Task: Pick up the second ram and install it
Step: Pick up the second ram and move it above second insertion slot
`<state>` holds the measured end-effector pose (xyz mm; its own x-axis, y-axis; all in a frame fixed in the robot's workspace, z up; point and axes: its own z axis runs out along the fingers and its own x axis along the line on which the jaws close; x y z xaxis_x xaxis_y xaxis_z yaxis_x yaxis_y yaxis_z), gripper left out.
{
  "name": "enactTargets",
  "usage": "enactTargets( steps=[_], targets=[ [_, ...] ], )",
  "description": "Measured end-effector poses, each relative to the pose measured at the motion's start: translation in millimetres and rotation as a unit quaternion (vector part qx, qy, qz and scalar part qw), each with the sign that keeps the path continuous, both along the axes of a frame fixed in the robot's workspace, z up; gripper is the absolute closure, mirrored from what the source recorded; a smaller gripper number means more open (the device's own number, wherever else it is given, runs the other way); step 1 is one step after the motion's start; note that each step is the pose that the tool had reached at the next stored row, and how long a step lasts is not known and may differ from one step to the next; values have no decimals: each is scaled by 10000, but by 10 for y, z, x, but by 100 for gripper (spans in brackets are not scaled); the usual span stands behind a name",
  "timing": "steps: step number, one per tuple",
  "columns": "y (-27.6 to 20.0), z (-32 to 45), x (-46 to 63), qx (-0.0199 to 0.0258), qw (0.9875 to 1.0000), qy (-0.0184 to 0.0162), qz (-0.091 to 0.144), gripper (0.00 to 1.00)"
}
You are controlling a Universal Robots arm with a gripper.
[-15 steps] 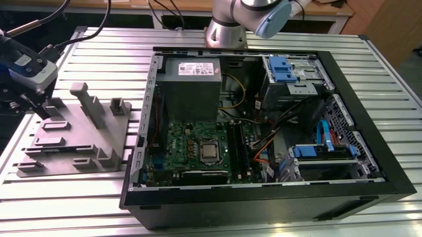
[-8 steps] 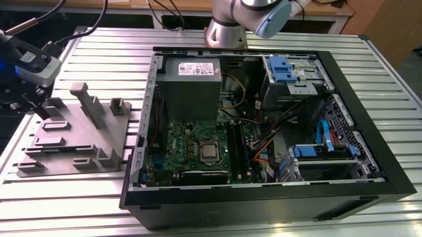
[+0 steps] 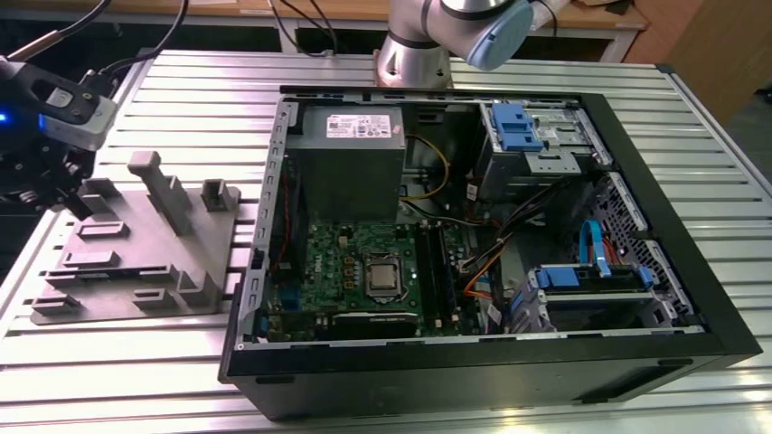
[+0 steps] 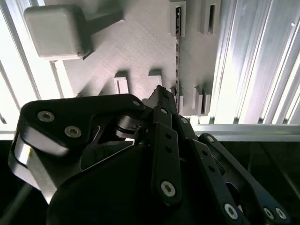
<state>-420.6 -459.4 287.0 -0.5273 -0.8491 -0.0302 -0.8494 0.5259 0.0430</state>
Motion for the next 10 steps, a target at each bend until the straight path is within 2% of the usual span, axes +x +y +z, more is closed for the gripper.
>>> enactTargets(
  steps=[5,10],
  targets=[
    [0,-15,0,0,9990,0,449,90],
    [0,-30,0,0,9959,0,906,90]
  ],
)
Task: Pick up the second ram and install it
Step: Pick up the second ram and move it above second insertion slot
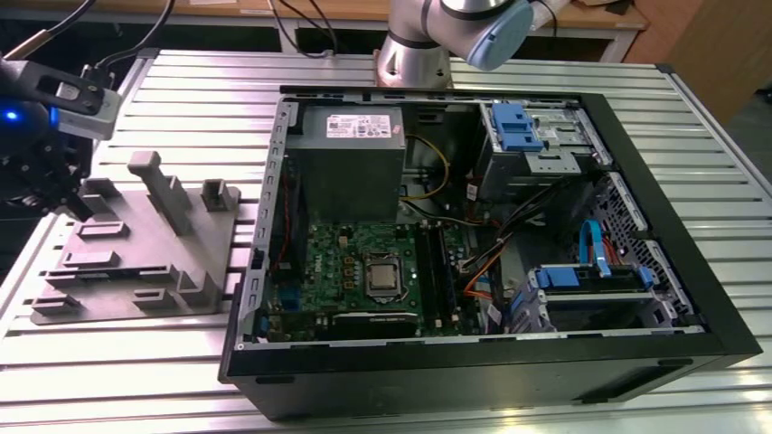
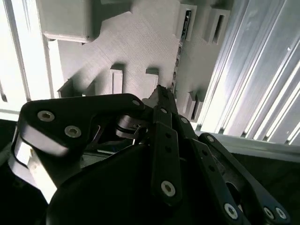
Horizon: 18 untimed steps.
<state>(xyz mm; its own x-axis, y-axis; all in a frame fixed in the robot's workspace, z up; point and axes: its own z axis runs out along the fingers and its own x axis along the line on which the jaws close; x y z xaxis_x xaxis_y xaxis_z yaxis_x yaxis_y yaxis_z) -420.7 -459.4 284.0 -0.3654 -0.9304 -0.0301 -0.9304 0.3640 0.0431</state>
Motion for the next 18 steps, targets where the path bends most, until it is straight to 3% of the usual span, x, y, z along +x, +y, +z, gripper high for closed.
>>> enactTargets(
  steps=[5,9,13,18],
  targets=[
    [0,-20,0,1,9990,0,458,90],
    [0,-39,0,1,9966,0,820,90],
    [0,-59,0,0,9930,0,1178,90],
    [0,-85,0,0,9866,-4,1630,90]
  ],
)
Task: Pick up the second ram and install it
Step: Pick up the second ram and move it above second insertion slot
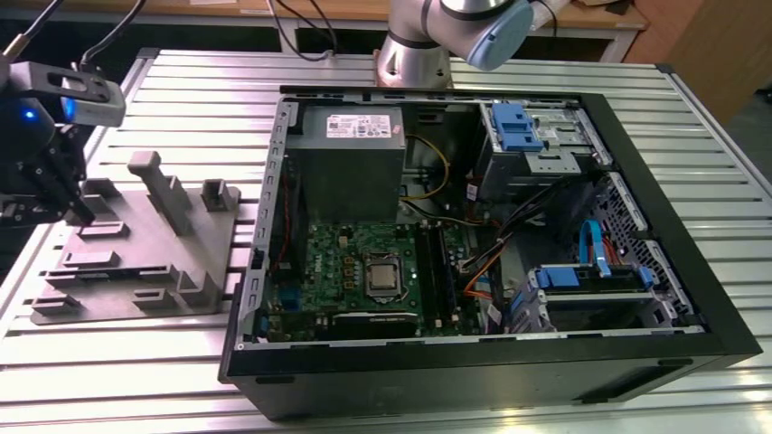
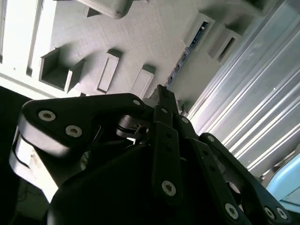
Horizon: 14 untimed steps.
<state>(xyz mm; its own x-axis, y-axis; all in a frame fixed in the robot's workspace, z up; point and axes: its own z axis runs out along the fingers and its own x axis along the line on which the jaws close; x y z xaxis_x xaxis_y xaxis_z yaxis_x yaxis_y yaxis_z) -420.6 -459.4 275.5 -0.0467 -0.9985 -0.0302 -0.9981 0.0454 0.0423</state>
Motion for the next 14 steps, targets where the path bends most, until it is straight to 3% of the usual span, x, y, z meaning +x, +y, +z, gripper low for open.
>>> enactTargets(
  steps=[5,9,14],
  targets=[
    [-1,-18,0,-1,9993,-22,378,90],
    [0,-20,0,0,9993,-23,380,90],
    [0,-77,-5,0,9993,-33,380,90]
  ],
)
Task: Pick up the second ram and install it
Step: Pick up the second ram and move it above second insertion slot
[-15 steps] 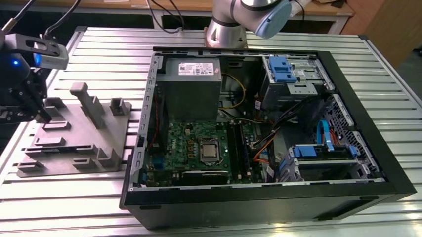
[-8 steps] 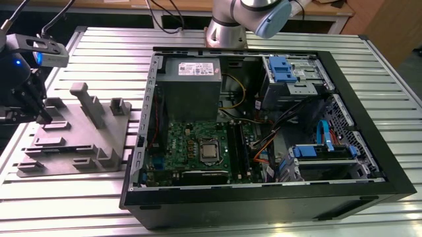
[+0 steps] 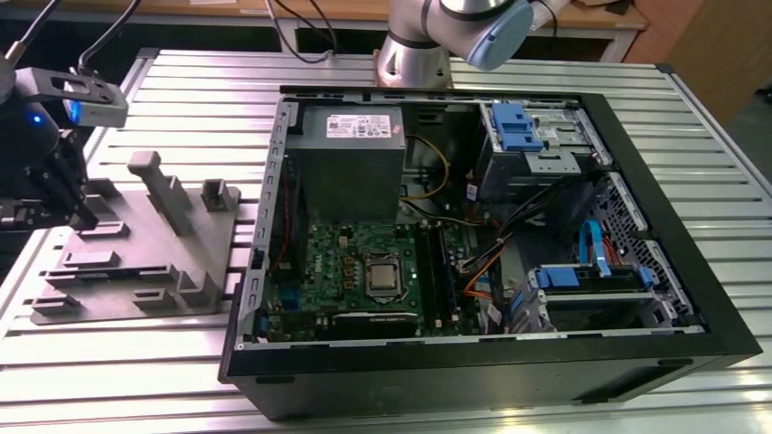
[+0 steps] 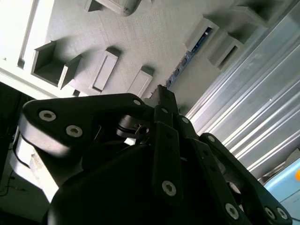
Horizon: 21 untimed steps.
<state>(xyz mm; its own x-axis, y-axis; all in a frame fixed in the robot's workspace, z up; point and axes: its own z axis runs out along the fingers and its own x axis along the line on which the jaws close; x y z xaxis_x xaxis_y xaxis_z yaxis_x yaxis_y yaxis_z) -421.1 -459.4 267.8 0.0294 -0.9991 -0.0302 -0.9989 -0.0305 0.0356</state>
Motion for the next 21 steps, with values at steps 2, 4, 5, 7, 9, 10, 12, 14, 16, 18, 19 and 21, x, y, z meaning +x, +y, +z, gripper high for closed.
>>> enactTargets(
  steps=[2,4,5,7,9,10,12,14,16,18,19,21],
  targets=[
    [0,-19,-7,0,10000,-4,0,90],
    [0,-28,-28,0,10000,-8,0,90],
    [0,-34,-40,0,10000,-10,0,90],
    [0,-58,-51,1,10000,-13,1,90],
    [-2,-91,-55,0,10000,-13,2,90],
    [-2,-105,-56,0,10000,-13,2,90],
    [-2,-128,-57,0,10000,-13,2,90],
    [-2,-147,-57,0,10000,-13,2,90],
    [-4,-162,-58,0,10000,-12,1,90],
    [-16,-175,-57,-1,10000,-12,2,90],
    [-23,-181,-57,0,10000,-13,2,90],
    [-41,-194,-57,0,10000,-13,2,90]
  ],
)
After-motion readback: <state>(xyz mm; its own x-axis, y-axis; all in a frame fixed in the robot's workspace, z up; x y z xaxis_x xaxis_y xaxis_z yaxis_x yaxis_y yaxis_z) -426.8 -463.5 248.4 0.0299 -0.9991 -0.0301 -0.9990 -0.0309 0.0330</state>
